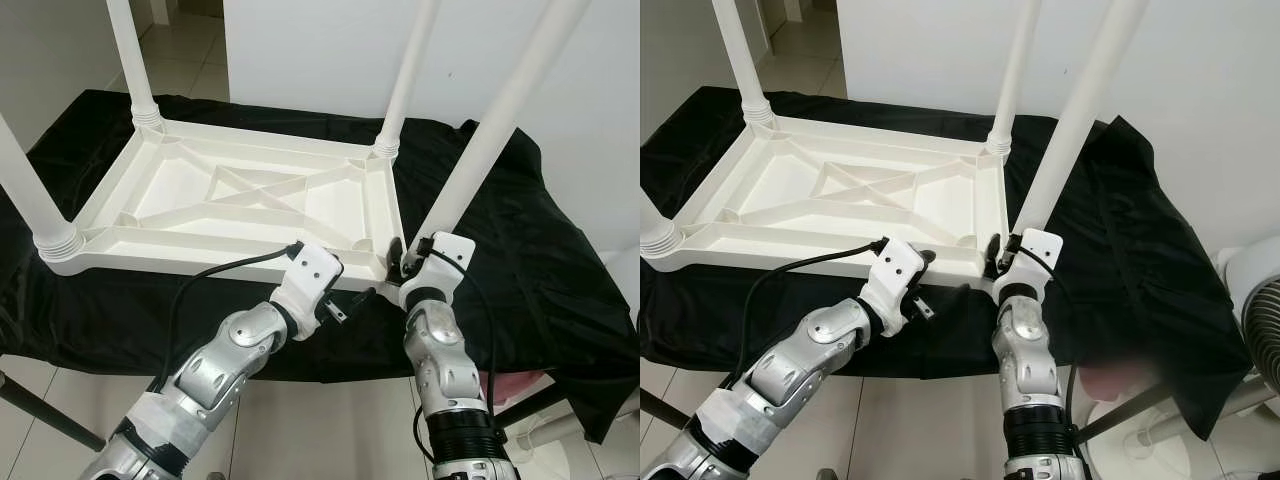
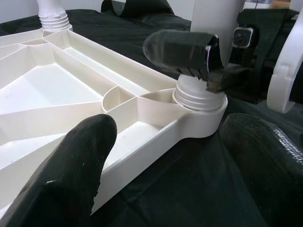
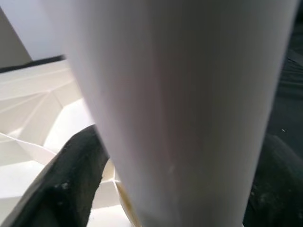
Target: Building children table
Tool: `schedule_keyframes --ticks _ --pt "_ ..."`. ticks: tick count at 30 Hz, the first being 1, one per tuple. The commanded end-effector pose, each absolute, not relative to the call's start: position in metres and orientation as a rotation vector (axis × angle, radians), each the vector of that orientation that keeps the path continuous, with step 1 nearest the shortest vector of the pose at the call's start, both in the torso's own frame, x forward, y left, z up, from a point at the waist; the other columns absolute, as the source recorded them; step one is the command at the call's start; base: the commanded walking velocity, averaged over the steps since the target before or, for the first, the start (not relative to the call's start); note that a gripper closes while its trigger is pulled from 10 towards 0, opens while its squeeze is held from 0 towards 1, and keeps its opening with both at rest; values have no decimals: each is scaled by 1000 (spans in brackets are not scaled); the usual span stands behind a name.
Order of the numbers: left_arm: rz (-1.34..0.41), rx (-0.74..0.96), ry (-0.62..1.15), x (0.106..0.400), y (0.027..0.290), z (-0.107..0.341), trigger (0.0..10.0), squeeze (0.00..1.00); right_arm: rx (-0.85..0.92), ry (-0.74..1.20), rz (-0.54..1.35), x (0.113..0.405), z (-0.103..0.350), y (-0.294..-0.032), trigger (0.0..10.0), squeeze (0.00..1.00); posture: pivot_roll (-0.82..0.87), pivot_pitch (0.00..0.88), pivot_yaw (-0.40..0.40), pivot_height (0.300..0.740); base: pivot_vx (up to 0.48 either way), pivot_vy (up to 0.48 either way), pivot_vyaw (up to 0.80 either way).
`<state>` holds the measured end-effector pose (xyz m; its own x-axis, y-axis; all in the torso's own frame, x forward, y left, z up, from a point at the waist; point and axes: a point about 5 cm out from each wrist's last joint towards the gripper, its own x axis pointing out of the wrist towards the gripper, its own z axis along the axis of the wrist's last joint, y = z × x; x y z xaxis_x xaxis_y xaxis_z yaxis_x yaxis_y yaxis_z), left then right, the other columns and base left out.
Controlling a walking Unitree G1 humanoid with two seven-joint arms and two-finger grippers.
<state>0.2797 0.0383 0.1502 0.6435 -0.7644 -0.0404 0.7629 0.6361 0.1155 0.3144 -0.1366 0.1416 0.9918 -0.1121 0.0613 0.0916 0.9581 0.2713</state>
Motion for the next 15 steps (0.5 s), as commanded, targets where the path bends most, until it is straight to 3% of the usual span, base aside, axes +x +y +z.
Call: schedule_keyframes --ticks 1,2,4,15 --pt "-1040 135 2 274 33 148 10000 0 280 -85 -88 312 139 -146 10000 1000 -5 36 -87 740 0 0 0" --pt "-1040 134 3 274 33 148 10000 0 276 -89 -60 311 140 -148 10000 1000 -5 36 -87 740 0 0 0" --pt "-1041 136 3 274 33 148 10000 0 231 -82 42 311 136 -156 10000 0 -10 31 -81 740 0 0 0" --pt "-1047 141 -4 278 32 150 10000 0 53 -53 376 309 128 -177 10000 0 -13 21 -76 740 0 0 0"
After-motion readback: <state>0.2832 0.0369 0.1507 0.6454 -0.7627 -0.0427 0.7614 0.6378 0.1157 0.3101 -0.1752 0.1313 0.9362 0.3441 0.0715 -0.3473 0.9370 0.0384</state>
